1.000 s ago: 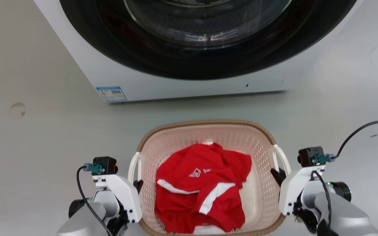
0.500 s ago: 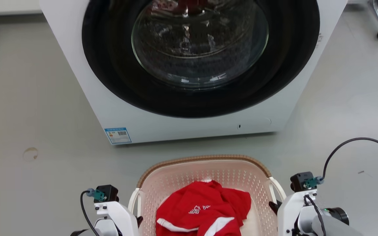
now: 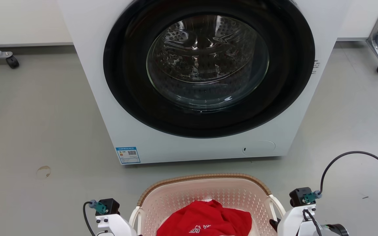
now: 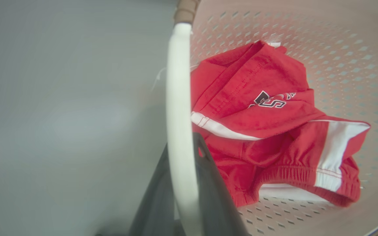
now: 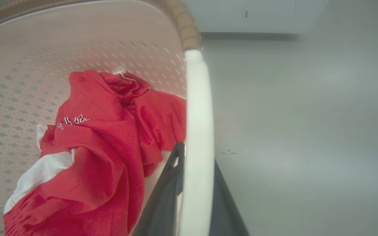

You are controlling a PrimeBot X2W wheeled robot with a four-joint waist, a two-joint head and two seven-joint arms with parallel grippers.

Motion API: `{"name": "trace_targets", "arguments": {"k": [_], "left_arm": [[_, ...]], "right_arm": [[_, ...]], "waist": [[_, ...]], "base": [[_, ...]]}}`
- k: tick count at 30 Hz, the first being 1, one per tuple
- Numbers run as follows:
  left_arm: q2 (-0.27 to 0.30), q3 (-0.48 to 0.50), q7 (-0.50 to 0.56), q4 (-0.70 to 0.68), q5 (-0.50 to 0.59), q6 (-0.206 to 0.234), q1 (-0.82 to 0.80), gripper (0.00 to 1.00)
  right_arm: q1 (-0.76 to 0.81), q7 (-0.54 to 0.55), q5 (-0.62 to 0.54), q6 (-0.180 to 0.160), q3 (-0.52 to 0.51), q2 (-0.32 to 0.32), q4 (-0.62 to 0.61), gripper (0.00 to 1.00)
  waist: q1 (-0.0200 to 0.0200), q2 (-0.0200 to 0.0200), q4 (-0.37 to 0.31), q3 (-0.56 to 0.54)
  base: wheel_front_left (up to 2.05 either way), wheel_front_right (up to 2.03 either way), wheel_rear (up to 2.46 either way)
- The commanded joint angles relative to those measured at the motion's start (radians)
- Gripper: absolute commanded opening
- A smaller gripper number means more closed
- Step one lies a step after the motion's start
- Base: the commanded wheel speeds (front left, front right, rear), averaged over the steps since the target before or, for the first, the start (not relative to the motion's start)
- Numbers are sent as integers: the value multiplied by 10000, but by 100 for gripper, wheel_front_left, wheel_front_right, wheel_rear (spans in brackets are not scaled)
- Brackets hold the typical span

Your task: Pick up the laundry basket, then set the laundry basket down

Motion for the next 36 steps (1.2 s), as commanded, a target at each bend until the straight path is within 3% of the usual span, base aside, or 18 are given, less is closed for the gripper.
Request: {"name": "trace_targets", "arguments": {"k": [1, 15, 36], "left_arm": [[1628, 246, -52, 638, -6, 192, -200, 0], [1811, 54, 91, 182, -186, 192, -344, 0], [1638, -99, 1, 729, -275, 194, -403, 0]], "right_arm": [[-65, -123, 46, -99, 14, -1266, 622, 0], [-136, -216, 241, -99, 203, -1266, 775, 0], [-145, -197, 566, -99, 489, -1266, 781, 0]], "waist": [[0, 0, 27, -12], [0, 0, 136, 44], [0, 0, 66, 72]], "base": [[0, 0, 0], [0, 0, 0], [0, 0, 0]]}}
